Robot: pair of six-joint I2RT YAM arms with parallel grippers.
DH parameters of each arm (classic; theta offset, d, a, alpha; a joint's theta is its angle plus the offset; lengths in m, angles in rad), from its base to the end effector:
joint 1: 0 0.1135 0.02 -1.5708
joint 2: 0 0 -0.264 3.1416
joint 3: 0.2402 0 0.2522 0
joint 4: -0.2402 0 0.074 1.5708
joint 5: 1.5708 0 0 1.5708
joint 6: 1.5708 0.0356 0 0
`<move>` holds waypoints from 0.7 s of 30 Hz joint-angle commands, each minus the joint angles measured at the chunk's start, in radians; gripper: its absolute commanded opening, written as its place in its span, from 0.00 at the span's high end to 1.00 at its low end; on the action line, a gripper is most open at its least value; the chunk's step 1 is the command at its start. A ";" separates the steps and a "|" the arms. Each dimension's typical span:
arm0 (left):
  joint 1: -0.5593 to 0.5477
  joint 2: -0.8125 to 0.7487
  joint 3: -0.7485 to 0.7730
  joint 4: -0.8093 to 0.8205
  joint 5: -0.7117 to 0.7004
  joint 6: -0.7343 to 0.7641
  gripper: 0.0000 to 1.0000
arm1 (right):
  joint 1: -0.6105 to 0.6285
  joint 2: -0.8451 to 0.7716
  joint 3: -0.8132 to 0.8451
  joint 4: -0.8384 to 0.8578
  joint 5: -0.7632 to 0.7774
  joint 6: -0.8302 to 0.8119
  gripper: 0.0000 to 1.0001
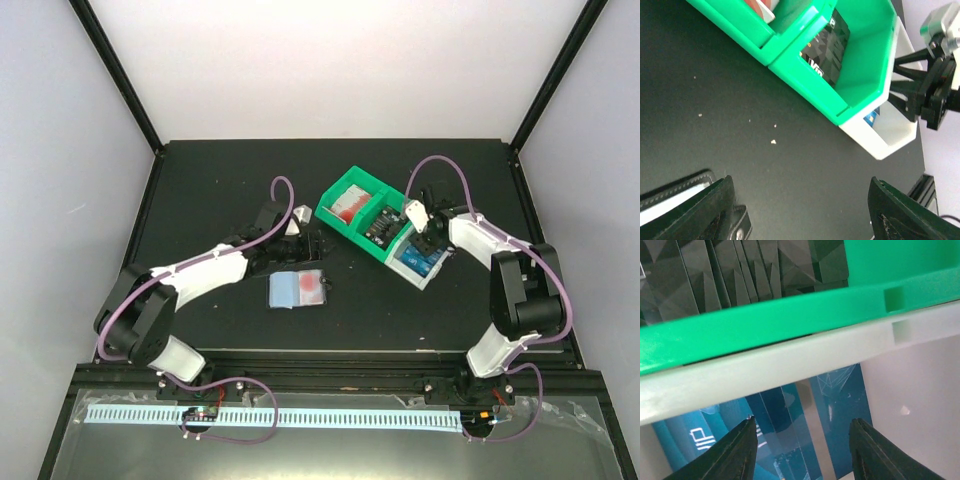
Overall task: Put the credit cards into the card holder
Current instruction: Pick up the credit card from the storage box.
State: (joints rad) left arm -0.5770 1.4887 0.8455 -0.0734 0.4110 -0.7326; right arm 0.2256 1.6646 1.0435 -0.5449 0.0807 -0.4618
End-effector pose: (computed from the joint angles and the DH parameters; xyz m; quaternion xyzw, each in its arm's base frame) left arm 0.2527 -0.1814 0.2077 0.0150 0.8949 -0.3943 0.2085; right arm 0.3145 0.0692 0.1819 -0.3222 0.9243 -0.0629 0.1948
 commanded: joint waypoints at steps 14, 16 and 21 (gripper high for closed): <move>-0.020 0.137 0.051 0.185 -0.045 -0.130 0.26 | -0.028 0.070 -0.022 0.093 -0.046 -0.274 0.42; -0.020 0.144 0.052 0.188 -0.046 -0.131 0.26 | -0.031 0.068 -0.037 0.106 -0.058 -0.286 0.42; -0.019 0.156 0.059 0.191 -0.043 -0.133 0.26 | -0.041 0.071 -0.051 0.119 -0.058 -0.298 0.42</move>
State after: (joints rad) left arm -0.5903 1.6272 0.8619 0.0811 0.3809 -0.8536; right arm 0.1963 1.7195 1.0187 -0.4351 0.0391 -0.7265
